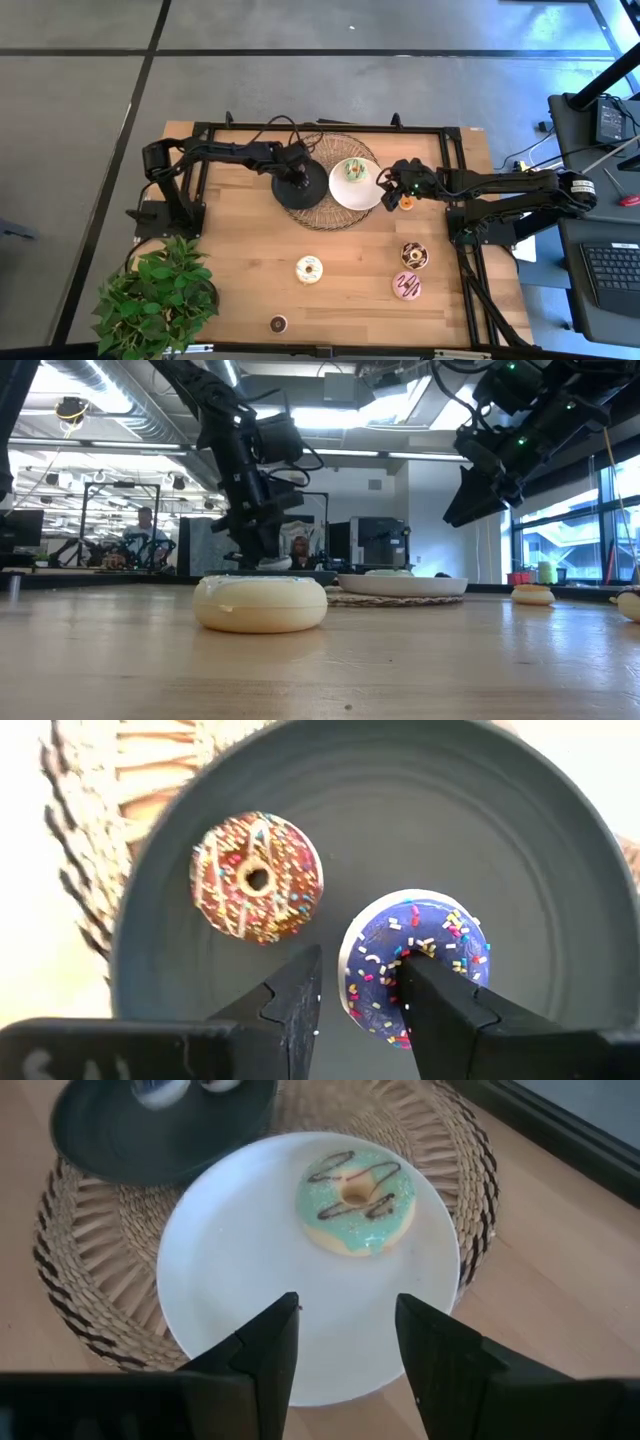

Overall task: Pick & Place donuts
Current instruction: Put the small violet donut on the black plate

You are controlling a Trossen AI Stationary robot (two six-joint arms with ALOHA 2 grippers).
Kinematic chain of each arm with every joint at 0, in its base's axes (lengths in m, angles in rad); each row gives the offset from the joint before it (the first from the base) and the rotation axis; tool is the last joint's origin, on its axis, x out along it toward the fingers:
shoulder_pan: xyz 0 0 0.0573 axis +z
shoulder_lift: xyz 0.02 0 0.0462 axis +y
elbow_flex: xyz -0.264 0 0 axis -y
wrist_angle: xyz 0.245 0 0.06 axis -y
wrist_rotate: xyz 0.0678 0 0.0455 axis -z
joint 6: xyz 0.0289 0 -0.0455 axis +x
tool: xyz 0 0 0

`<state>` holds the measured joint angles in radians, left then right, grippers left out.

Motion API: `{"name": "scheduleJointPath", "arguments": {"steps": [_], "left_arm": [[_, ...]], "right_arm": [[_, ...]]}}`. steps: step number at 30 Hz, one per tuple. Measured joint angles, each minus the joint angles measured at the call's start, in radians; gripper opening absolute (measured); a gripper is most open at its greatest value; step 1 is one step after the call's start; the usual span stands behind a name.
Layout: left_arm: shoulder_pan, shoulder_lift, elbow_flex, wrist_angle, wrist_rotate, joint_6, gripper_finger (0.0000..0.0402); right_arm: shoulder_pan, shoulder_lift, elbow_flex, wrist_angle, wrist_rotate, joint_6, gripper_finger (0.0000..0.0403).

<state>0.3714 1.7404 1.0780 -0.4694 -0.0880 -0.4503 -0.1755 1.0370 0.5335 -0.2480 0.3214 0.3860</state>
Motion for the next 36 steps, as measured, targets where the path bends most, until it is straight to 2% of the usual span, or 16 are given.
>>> {"name": "scheduleJointPath", "arguments": {"steps": [8, 15, 18, 23, 27, 32, 36], "left_arm": [[0.000, 0.008, -0.001, -0.005, 0.001, -0.007, 0.0121], [0.000, 0.008, -0.001, -0.005, 0.001, -0.007, 0.0122], [0.000, 0.008, -0.001, -0.006, 0.000, -0.008, 0.0119], [0.000, 0.008, -0.001, -0.006, 0.000, -0.008, 0.0120], [0.000, 0.008, -0.001, -0.006, 0.000, -0.008, 0.0123], [0.000, 0.008, 0.000, -0.006, 0.000, -0.008, 0.0120], [0.000, 0.008, 0.000, -0.006, 0.000, -0.008, 0.0119]], "right_arm": [[0.018, 0.063, 0.000, 0.230, -0.002, -0.069, 0.0170], [0.062, 0.281, 0.000, 0.615, -0.104, -0.215, 0.0170], [0.062, 0.382, 0.006, 0.719, -0.106, -0.260, 0.0170], [0.055, 0.520, 0.095, 0.756, -0.106, -0.267, 0.0170], [0.055, 0.631, 0.210, 0.747, -0.111, -0.340, 0.0170], [0.040, 0.756, 0.357, 0.619, -0.113, -0.369, 0.0170], [0.027, 0.842, 0.427, 0.609, -0.113, -0.373, 0.0170]]}}
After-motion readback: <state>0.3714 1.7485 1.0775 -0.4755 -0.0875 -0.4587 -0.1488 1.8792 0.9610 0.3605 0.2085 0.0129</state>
